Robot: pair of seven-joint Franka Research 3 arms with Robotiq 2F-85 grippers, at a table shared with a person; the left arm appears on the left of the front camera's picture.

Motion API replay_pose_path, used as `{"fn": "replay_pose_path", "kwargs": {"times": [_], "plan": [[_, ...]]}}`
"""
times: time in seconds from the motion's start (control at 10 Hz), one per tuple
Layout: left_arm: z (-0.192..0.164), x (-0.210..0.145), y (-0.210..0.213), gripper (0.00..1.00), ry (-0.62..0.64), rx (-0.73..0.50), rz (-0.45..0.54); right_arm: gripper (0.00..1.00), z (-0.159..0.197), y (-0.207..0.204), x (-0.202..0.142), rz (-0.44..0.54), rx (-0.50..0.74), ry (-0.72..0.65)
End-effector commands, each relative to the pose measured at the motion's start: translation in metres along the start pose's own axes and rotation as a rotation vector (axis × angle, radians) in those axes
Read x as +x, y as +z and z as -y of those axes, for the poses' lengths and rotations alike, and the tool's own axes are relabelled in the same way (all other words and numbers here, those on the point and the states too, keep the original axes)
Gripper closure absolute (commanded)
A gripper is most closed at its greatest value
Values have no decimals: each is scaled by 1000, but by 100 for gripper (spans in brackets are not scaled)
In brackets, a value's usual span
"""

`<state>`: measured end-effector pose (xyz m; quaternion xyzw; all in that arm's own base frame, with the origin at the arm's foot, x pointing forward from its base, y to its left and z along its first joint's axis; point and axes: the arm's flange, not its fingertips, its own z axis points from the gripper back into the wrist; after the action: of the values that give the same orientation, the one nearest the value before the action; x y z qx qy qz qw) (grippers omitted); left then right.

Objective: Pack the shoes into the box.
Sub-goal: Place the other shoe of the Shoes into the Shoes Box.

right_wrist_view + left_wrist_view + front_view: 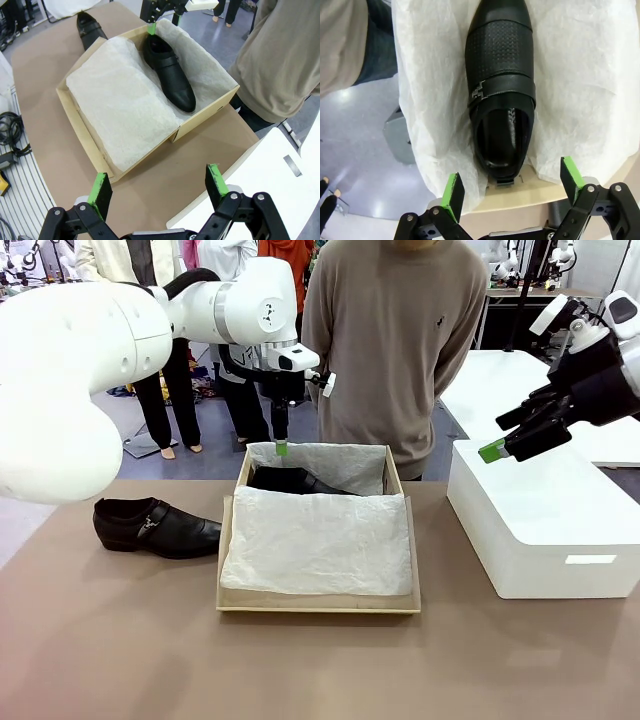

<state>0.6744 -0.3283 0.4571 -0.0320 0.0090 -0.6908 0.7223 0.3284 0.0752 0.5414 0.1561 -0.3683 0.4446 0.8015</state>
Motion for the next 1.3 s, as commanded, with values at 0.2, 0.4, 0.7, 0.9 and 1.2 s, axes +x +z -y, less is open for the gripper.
{"fn": "replay_pose_path", "kwargs": {"times": [0.2, 0.4, 0.7, 0.9, 1.2], "plan": [[29, -53, 29, 0, 22, 45, -58, 0, 0, 0, 0, 12, 9, -1], [49, -83, 42, 0, -87, 41, 23, 0, 0, 0, 0, 12, 9, -1], [72, -138, 60, 0, -228, 72, 20, 0, 0, 0, 0, 12, 9, -1], [87, -170, 62, 0, -267, 92, 29, 0, 0, 0, 0, 12, 9, -1], [96, -193, 56, 0, -241, 117, 44, 0, 0, 0, 0, 12, 9, -1]]}}
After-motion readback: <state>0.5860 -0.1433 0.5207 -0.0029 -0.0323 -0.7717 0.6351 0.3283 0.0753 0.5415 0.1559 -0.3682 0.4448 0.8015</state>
